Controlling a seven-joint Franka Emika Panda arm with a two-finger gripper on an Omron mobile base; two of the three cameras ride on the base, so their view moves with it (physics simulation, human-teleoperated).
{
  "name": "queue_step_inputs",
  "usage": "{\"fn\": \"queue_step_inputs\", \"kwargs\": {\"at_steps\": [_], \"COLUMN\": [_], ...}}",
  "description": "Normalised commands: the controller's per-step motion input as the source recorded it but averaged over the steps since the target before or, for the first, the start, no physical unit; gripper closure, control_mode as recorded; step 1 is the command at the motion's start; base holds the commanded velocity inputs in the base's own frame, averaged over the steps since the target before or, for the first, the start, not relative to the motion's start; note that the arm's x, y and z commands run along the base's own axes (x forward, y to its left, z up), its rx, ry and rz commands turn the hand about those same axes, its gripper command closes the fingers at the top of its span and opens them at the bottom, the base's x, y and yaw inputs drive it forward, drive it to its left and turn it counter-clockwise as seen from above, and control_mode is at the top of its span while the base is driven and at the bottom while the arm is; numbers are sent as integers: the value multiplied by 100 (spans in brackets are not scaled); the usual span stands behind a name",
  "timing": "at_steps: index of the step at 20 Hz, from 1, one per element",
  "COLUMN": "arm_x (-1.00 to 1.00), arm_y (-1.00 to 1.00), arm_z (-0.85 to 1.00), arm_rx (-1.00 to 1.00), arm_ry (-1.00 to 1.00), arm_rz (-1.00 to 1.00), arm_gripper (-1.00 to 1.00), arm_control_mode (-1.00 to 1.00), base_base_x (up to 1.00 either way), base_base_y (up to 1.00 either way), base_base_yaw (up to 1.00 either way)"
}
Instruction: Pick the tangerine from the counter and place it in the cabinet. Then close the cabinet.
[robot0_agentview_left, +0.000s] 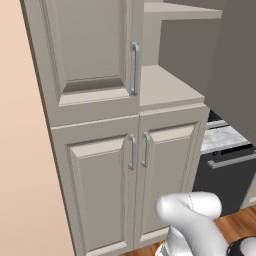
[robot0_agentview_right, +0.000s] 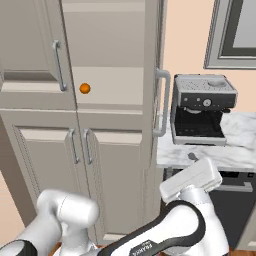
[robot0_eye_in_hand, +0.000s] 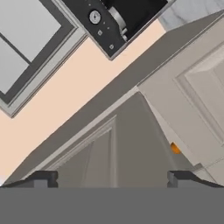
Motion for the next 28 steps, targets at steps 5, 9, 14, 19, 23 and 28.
{"fn": "queue_step_inputs", "kwargs": {"at_steps": [5, 9, 14, 19, 23, 28], "arm_x": [59, 66, 33, -7, -1, 14], "arm_y": [0, 1, 10, 56, 96, 98], "arm_z": [0, 12, 31, 39, 43, 54], "arm_rx": [0, 0, -1, -16, -31, -32], "arm_ry": [0, 0, -1, -10, -3, 0], "arm_rz": [11, 8, 3, 0, 0, 0], "arm_gripper": [-100, -100, -100, -100, -100, -100], "arm_control_mode": [-100, -100, -100, -100, -100, -100], "base_base_x": [0, 0, 0, 0, 0, 0], "base_base_y": [0, 0, 0, 0, 0, 0], "base_base_yaw": [0, 0, 0, 0, 0, 0]}}
